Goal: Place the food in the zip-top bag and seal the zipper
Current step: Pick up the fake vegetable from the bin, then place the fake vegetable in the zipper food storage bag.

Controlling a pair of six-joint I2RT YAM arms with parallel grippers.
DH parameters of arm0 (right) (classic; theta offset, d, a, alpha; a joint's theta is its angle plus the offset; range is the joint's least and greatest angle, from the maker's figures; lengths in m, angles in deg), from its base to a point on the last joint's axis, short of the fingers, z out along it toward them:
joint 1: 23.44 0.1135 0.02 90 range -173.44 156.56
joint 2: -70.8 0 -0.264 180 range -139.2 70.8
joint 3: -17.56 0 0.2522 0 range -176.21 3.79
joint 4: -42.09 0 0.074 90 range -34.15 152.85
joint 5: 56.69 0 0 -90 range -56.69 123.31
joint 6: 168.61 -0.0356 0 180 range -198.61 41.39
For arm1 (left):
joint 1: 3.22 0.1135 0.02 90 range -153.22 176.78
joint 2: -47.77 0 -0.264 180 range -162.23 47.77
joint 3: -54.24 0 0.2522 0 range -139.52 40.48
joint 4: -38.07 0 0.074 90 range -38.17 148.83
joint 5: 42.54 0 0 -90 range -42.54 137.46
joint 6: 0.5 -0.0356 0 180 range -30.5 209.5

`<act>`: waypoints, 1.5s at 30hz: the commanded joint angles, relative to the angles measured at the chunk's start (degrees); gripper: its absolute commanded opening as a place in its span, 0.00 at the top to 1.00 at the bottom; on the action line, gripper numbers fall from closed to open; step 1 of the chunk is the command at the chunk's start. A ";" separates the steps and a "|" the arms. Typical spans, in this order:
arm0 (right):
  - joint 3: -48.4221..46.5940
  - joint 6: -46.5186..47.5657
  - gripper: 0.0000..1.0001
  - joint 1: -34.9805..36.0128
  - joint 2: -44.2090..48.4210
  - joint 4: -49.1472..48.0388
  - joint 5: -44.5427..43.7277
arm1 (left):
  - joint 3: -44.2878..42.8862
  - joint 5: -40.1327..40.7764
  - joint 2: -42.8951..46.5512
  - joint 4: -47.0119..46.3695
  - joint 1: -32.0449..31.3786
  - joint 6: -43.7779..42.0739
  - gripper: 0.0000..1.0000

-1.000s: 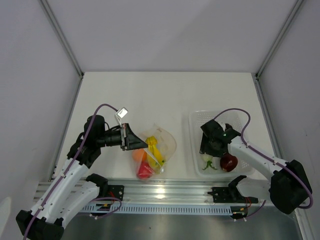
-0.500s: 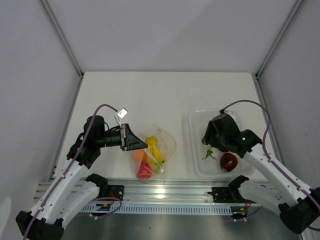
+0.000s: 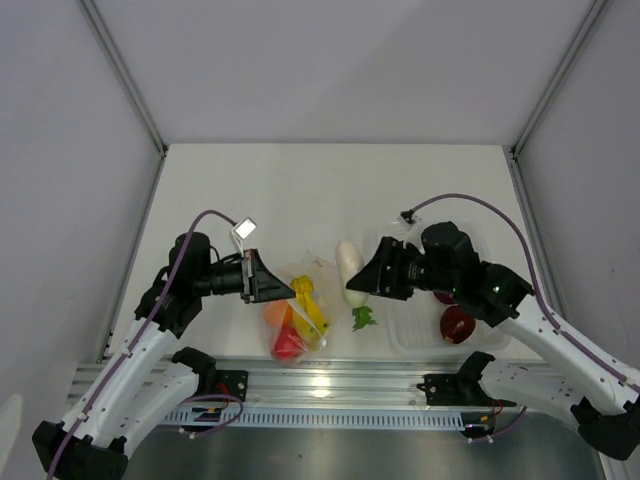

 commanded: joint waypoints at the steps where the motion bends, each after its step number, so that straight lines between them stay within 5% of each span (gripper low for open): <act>1: -5.94 -2.72 1.00 6.14 -3.32 -7.02 6.76 | -0.74 -1.56 -0.02 -1.08 0.34 -1.54 0.99; 15: -19.31 0.70 1.00 8.35 -22.30 9.39 22.84 | -1.27 -2.26 -0.90 1.90 0.34 -5.67 0.99; 25: -24.06 0.54 1.00 6.42 -28.64 20.48 24.97 | -1.53 -3.05 -0.03 2.34 0.07 -5.76 0.99; 35: -26.08 -11.84 1.00 6.24 -34.35 12.94 21.63 | -0.30 -2.35 1.03 0.50 -2.65 -3.39 1.00; 45: -25.38 -18.45 0.86 8.26 -36.03 6.60 10.84 | 0.14 -2.61 2.26 0.06 -3.53 -2.33 1.00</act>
